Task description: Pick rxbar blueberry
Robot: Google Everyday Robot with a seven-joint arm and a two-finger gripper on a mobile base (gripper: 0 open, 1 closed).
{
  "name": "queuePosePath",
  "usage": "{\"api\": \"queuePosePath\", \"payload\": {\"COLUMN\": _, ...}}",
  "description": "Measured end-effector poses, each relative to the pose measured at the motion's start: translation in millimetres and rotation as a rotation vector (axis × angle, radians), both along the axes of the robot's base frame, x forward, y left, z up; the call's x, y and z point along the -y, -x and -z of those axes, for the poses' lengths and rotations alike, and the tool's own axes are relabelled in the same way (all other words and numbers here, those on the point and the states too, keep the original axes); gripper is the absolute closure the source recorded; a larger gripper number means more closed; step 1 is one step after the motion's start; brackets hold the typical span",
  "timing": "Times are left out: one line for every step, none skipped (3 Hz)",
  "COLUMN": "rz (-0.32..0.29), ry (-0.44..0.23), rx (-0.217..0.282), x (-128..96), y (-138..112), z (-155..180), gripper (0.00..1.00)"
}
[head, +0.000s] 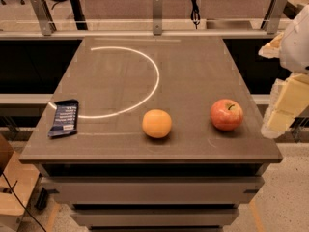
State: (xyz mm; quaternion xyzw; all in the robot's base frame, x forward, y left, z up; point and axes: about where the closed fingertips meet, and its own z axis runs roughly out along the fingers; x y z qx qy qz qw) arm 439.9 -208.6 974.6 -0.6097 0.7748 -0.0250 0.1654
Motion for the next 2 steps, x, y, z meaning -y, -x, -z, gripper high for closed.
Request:
{"api": "queuePosePath", "payload": {"rz": -0.091, "ry": -0.061, "rx": -0.018, "x": -33, "y": -5, "z": 9, "gripper": 0.0}}
{"api": "queuePosePath", "payload": {"rz": -0.223, "ry": -0.112, "rx": -0.046, "x": -88, "y": -5, "z": 18, "gripper": 0.0}}
